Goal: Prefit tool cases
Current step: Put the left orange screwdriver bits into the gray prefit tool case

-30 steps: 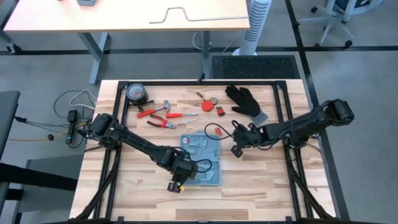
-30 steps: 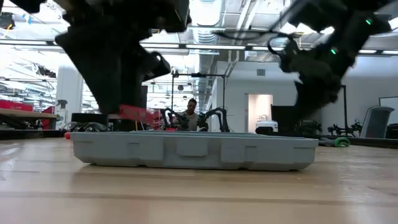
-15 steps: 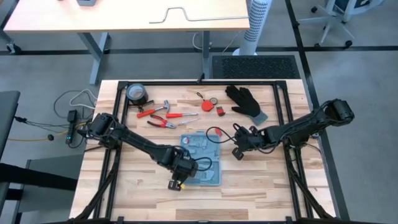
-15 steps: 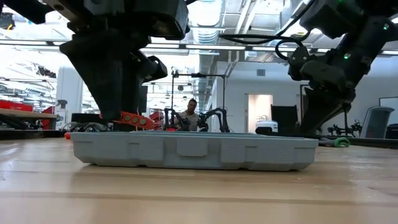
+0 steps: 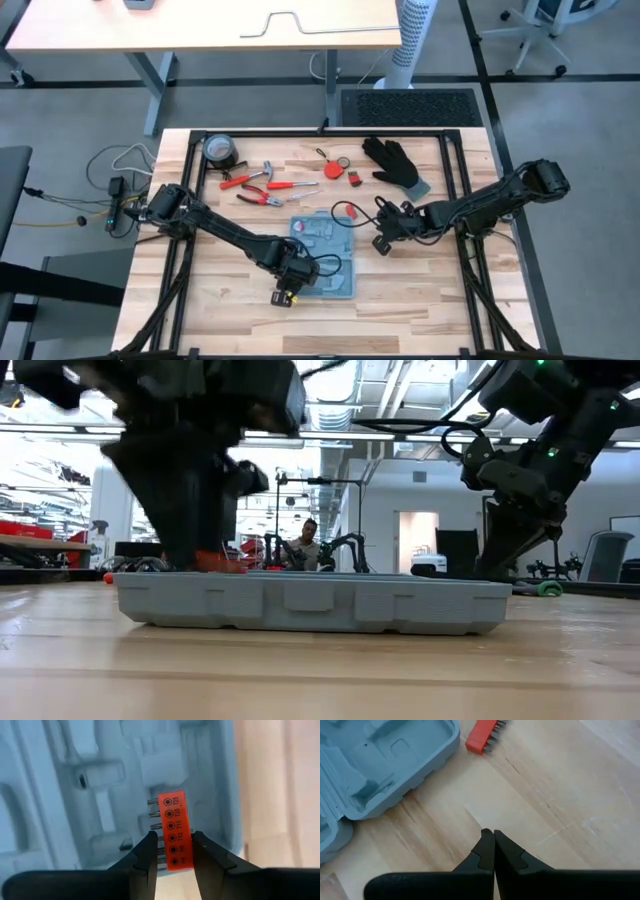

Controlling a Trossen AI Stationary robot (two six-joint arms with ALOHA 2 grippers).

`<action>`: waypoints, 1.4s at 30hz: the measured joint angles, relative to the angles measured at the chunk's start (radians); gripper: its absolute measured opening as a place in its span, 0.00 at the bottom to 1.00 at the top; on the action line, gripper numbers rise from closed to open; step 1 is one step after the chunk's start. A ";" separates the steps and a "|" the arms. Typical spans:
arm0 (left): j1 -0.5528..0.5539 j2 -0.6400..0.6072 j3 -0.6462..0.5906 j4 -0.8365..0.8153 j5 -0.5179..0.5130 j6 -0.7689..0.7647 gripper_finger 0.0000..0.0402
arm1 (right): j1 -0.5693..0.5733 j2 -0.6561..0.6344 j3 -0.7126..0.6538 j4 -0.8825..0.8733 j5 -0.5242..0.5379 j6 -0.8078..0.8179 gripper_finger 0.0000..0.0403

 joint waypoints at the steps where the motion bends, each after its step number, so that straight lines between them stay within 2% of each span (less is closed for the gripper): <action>1: -0.001 0.009 0.000 -0.001 0.002 -0.003 0.22 | 0.000 0.000 0.000 0.002 0.000 0.000 0.01; 5: -0.007 0.049 0.000 0.006 0.039 -0.016 0.22 | -0.006 0.000 0.000 0.011 0.001 0.000 0.01; 21: -0.008 0.052 0.002 0.015 -0.018 -0.087 0.22 | -0.006 0.000 0.000 0.057 0.001 0.008 0.01; 25: -0.008 0.052 0.001 0.023 -0.003 -0.085 0.23 | -0.006 0.000 0.000 0.062 0.001 0.017 0.01; 42: -0.007 0.055 0.000 0.039 0.019 -0.095 0.43 | -0.006 0.000 0.000 0.105 0.000 0.024 0.01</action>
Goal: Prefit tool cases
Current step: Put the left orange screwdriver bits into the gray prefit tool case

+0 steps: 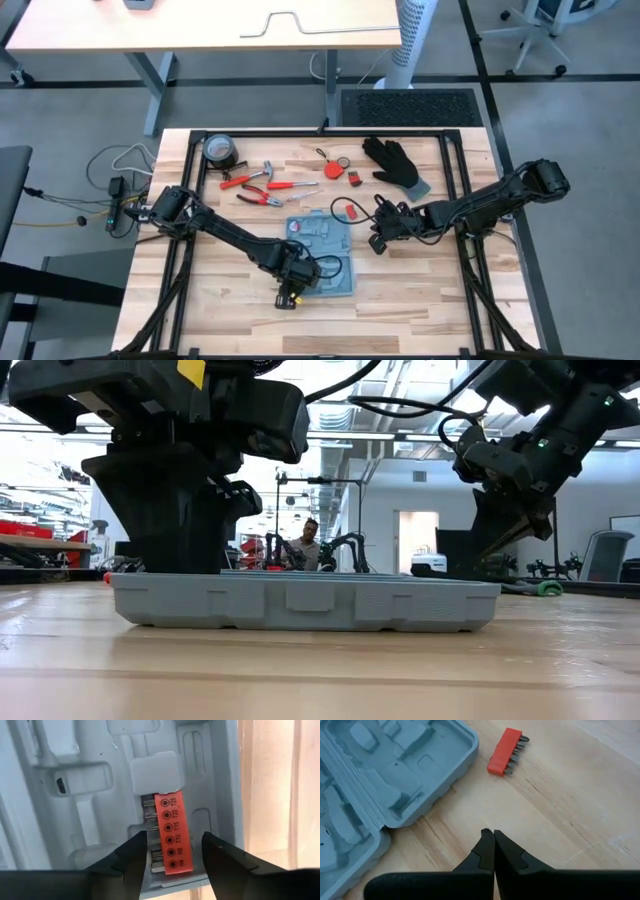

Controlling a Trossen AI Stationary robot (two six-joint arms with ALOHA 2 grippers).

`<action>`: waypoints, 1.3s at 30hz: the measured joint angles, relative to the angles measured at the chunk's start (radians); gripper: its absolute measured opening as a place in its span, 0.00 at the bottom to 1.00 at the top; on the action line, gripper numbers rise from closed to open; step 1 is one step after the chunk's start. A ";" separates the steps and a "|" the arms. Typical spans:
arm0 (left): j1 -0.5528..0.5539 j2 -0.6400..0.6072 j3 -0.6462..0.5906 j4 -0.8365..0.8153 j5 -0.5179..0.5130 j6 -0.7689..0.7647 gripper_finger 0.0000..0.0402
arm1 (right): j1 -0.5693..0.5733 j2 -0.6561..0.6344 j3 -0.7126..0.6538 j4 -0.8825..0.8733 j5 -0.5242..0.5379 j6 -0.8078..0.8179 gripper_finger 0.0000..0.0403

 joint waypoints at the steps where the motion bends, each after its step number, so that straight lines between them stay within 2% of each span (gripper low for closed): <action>1: 0.000 0.000 0.000 0.000 0.003 -0.003 0.44 | 0.000 0.000 0.000 0.000 0.000 0.000 0.01; 6: 0.001 0.000 0.000 0.001 0.053 -0.018 0.48 | 0.000 0.000 0.000 0.012 0.000 0.001 0.01; 12: 0.001 -0.013 0.000 0.014 0.057 -0.029 0.48 | 0.001 0.000 0.000 0.022 0.000 0.001 0.01; 17: 0.002 -0.028 0.000 0.020 -0.017 -0.029 0.48 | 0.001 0.000 0.000 0.022 -0.001 0.000 0.01; 31: 0.004 -0.065 0.000 0.026 -0.088 -0.016 0.48 | 0.001 0.000 0.000 0.034 -0.001 -0.001 0.01; 35: 0.004 -0.114 0.000 0.023 -0.165 -0.017 0.48 | 0.002 0.000 0.000 0.097 -0.002 -0.004 0.01; 39: 0.004 -0.175 -0.020 0.032 -0.253 -0.060 0.47 | 0.016 0.000 0.000 0.238 -0.005 -0.012 0.01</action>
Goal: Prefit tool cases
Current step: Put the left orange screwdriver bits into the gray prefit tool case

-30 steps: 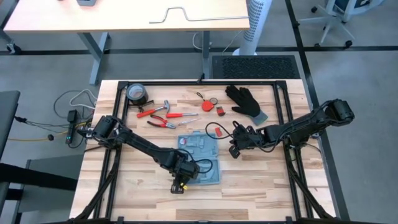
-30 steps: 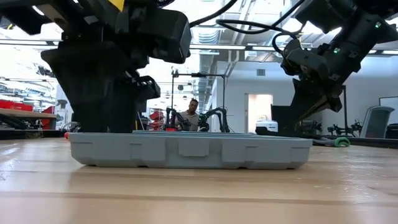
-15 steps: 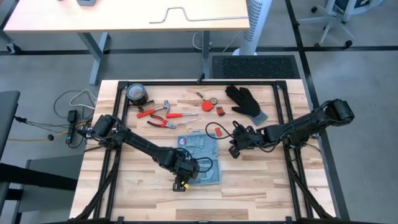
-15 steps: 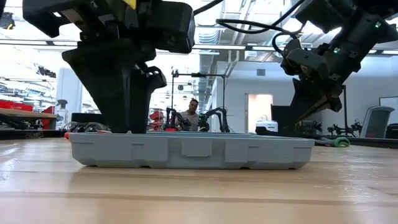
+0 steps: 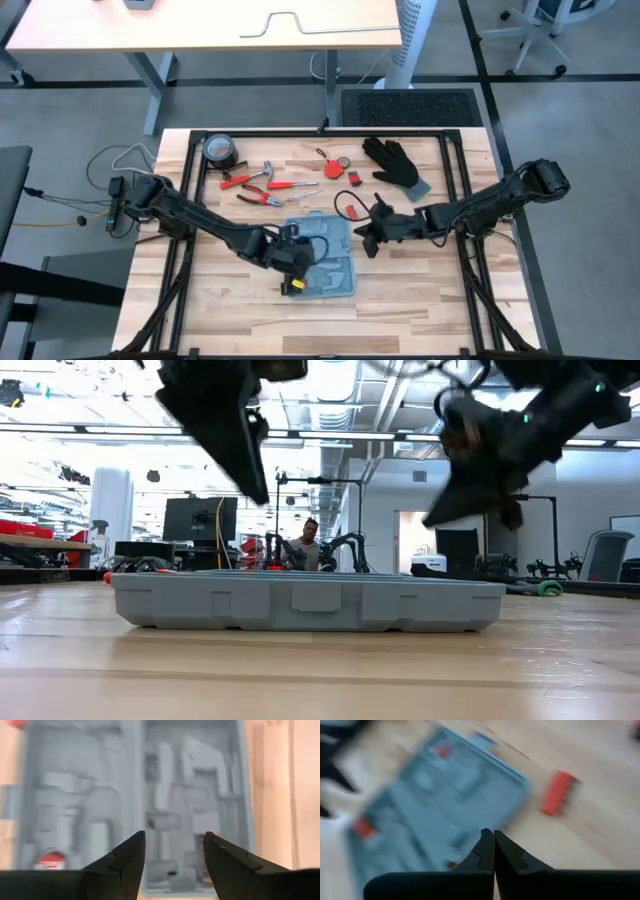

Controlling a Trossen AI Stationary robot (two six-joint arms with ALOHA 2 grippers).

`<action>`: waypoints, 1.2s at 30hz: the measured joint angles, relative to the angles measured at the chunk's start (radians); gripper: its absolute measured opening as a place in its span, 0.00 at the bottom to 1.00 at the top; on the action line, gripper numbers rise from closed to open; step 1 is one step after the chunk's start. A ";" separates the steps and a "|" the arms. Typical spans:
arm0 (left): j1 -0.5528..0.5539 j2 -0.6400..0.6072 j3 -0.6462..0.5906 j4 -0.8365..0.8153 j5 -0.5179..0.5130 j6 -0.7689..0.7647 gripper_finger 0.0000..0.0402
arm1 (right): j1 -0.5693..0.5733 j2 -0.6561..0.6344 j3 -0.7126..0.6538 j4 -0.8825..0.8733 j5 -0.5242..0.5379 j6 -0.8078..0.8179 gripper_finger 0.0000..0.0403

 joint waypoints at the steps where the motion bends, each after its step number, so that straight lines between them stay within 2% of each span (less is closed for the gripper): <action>1: -0.003 -0.020 -0.014 0.012 -0.028 -0.020 0.47 | 0.010 0.000 0.000 0.045 -0.001 -0.008 0.01; 4: -0.017 -0.097 -0.084 0.047 -0.107 -0.086 0.44 | 0.045 0.002 0.001 0.174 -0.003 -0.021 0.01; 6: -0.033 -0.158 -0.159 0.107 -0.123 -0.145 0.43 | 0.068 0.002 0.001 0.229 -0.002 -0.023 0.01; 11: -0.089 -0.299 -0.378 0.298 -0.138 -0.362 0.38 | 0.122 0.017 0.041 0.228 0.000 -0.017 0.01; 14: -0.134 -0.355 -0.483 0.402 -0.145 -0.457 0.33 | 0.138 0.084 0.106 0.214 -0.008 -0.021 0.01; 17: -0.170 -0.389 -0.549 0.476 -0.160 -0.535 0.30 | 0.136 0.204 0.228 0.225 -0.083 -0.068 0.00; 22: -0.210 -0.390 -0.575 0.472 -0.190 -0.604 0.28 | 0.133 0.418 0.461 0.104 -0.190 -0.157 0.00; 26: -0.226 -0.389 -0.574 0.456 -0.205 -0.637 0.28 | 0.127 0.537 0.616 0.037 -0.277 -0.215 0.00; 36: -0.268 -0.388 -0.574 0.449 -0.217 -0.655 0.28 | 0.128 0.739 0.825 0.003 -0.398 -0.261 0.00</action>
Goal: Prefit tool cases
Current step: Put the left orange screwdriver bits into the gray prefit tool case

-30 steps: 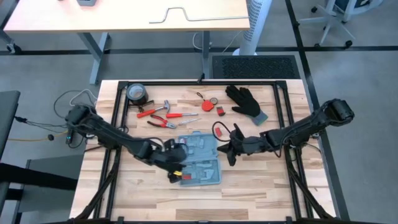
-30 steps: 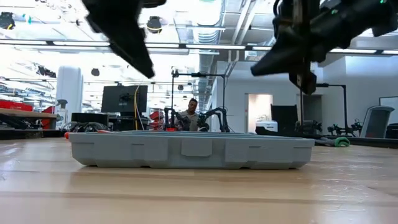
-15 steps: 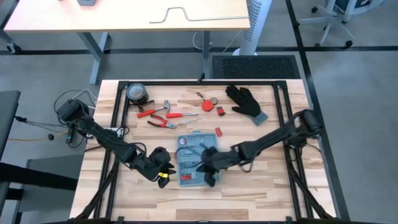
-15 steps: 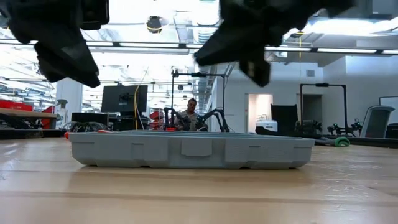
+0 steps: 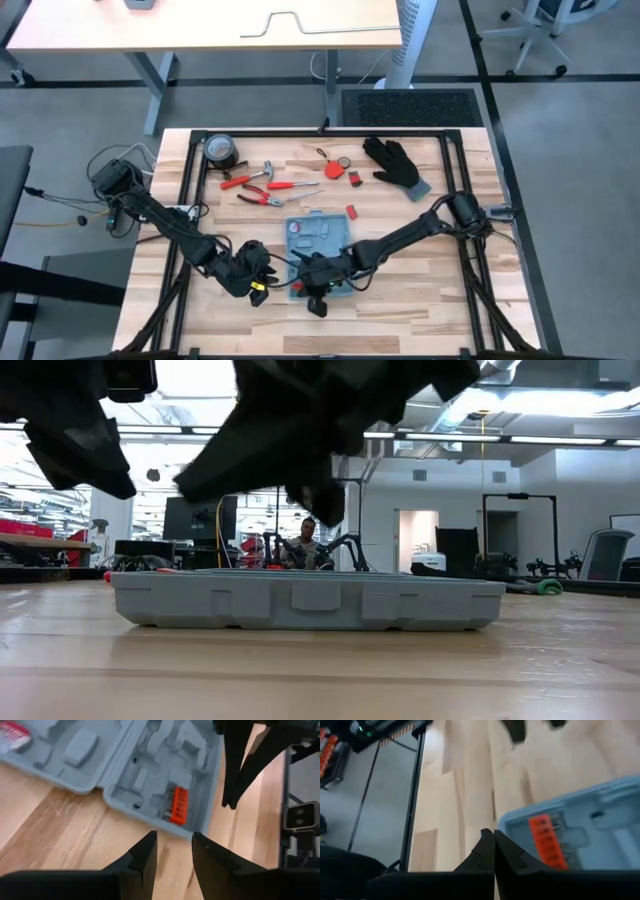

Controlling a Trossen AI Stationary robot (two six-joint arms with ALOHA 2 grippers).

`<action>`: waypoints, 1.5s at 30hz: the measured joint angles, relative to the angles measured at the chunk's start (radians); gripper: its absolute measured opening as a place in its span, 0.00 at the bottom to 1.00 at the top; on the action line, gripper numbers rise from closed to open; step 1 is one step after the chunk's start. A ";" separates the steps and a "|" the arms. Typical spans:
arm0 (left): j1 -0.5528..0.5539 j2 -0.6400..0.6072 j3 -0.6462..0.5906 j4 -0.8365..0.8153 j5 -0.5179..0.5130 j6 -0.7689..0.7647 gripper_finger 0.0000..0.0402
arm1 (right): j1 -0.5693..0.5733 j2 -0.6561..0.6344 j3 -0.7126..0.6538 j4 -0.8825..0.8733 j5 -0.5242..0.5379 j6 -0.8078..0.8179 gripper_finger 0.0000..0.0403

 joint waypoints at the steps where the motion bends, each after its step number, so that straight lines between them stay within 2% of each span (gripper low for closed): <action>1: -0.003 0.000 0.000 -0.008 -0.004 -0.007 0.28 | 0.000 0.010 0.007 -0.005 -0.004 -0.001 0.00; 39: -0.006 0.001 0.001 -0.036 -0.051 -0.031 0.28 | -0.077 0.142 0.041 -0.059 -0.081 -0.075 0.00; 45: -0.002 0.001 0.001 0.090 -0.036 0.079 0.28 | -0.094 0.144 0.039 -0.065 -0.102 -0.075 0.00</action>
